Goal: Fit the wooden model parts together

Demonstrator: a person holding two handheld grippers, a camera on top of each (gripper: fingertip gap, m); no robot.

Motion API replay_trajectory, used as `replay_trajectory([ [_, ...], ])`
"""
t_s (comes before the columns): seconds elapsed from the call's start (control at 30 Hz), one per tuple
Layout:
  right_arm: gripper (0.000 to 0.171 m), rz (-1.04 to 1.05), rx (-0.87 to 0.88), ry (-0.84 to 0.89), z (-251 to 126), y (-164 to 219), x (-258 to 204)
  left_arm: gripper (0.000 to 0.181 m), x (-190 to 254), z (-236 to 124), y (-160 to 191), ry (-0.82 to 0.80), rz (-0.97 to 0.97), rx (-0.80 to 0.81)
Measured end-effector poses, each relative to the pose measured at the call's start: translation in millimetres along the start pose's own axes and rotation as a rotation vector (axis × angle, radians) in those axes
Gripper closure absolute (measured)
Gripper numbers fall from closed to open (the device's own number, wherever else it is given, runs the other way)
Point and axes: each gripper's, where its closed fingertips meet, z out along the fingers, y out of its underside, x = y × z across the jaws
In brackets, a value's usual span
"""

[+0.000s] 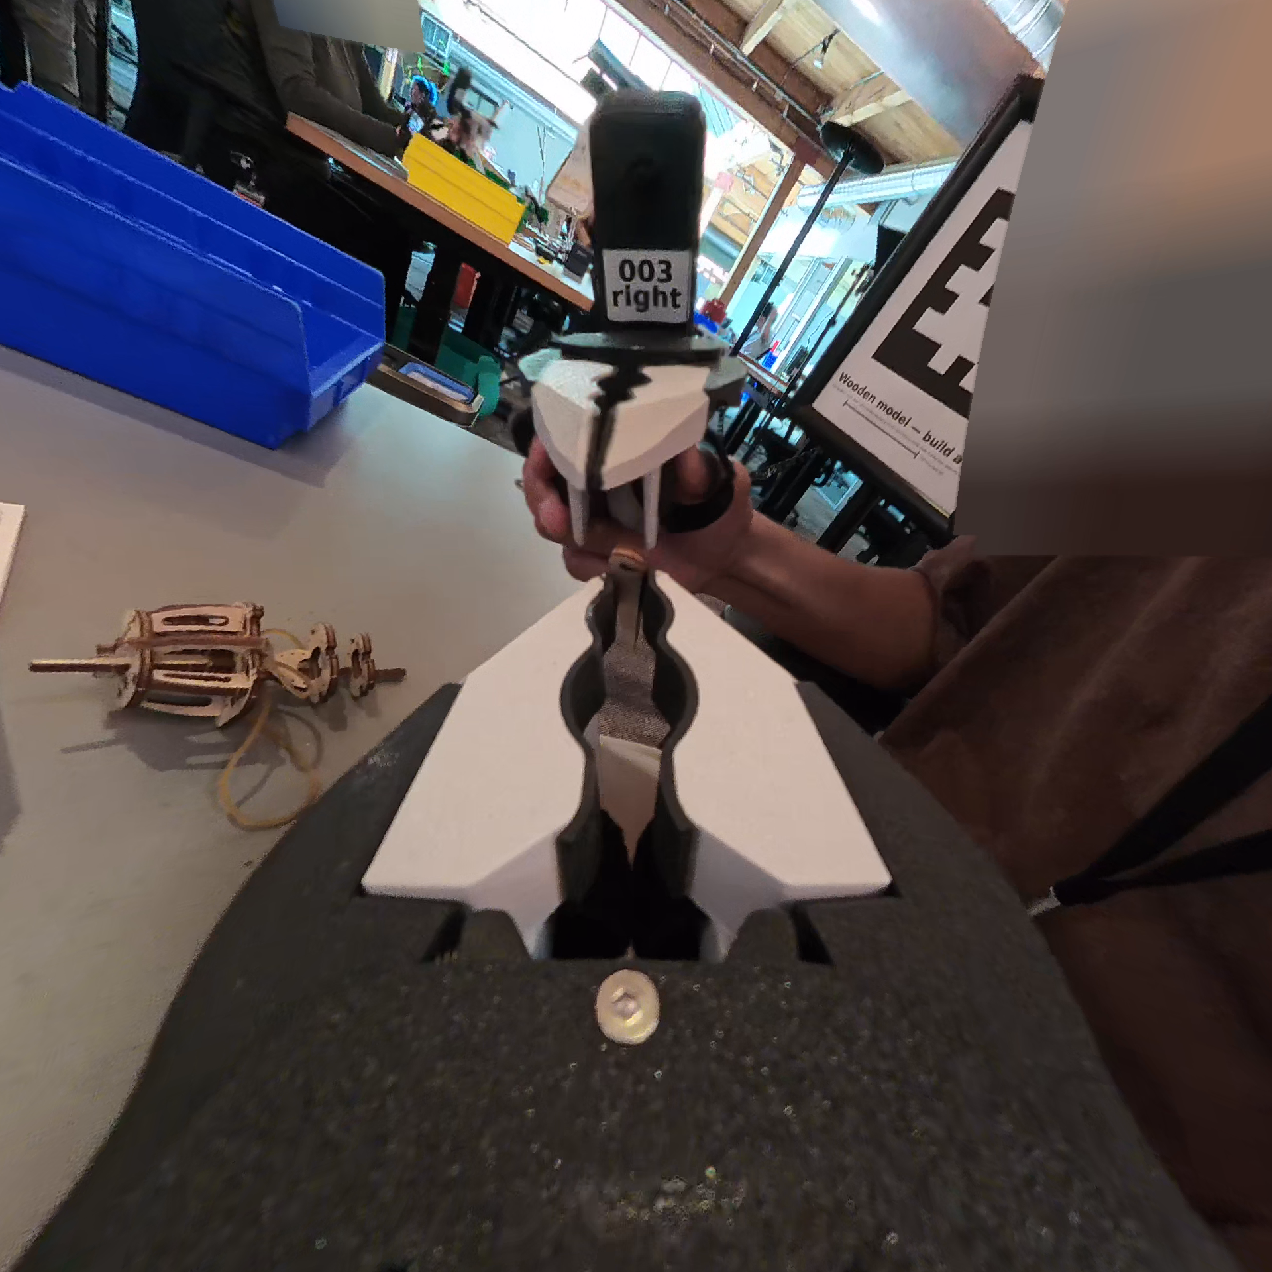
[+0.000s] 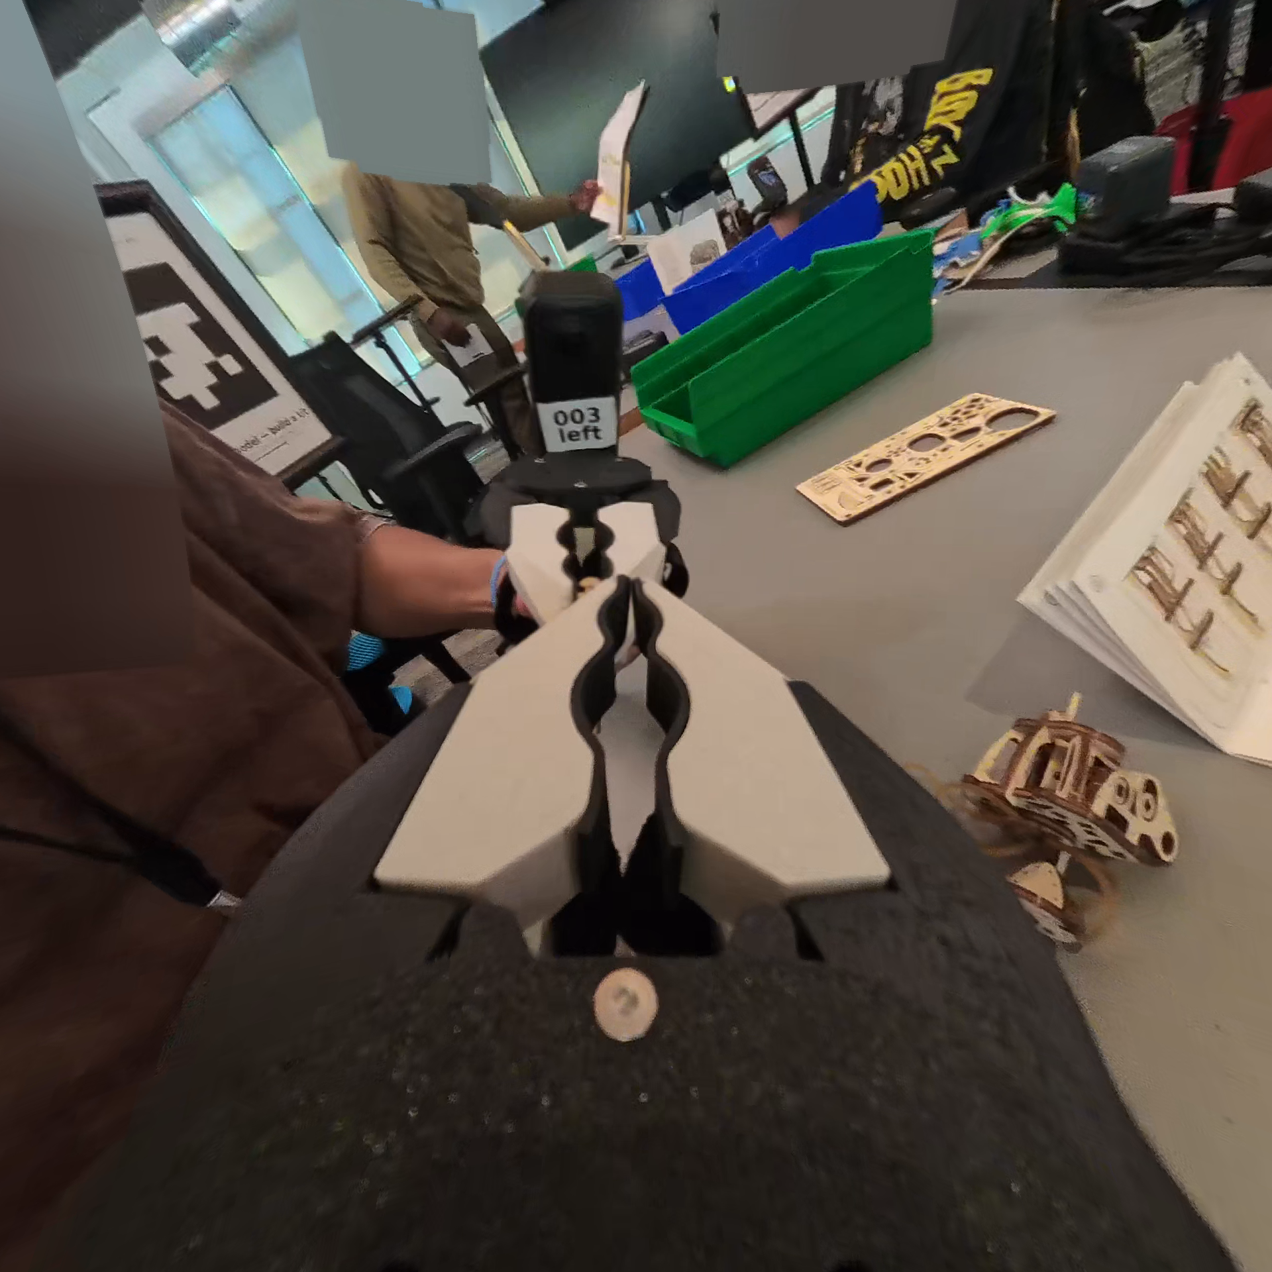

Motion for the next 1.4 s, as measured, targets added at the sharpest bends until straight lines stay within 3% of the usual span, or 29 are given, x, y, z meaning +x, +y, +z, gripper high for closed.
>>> replay_trajectory([
  [0.17, 0.163, 0.018, -0.061, -0.070, 14.6, 12.8, -12.0, 0.176, 2.3, 1.9, 0.9, 0.016, -0.011, -0.004],
  [0.57, 0.167, 0.122, -0.059, -0.132, 15.8, 15.7, -12.7, 0.176, 2.0, 1.0, 3.4, -0.031, 0.097, -0.029],
  [0.77, 0.168, 0.231, -0.035, -0.204, 15.7, 16.0, -13.1, 0.176, -2.4, 1.3, 4.8, -0.153, 0.269, -0.075],
  [1.03, 0.168, 0.239, -0.076, -0.135, 16.7, 22.4, -4.3, 0.177, -19.5, -0.5, 10.7, -0.395, 0.530, -0.203],
  [1.3, 0.167, -0.056, -0.191, 0.152, 20.5, 33.8, 15.6, 0.179, -39.9, -2.1, 21.3, -0.469, 0.459, -0.248],
  [1.4, 0.164, -0.053, -0.158, 0.131, 17.0, 28.5, 13.2, 0.179, -32.5, 1.1, 17.5, -0.343, 0.293, -0.153],
])
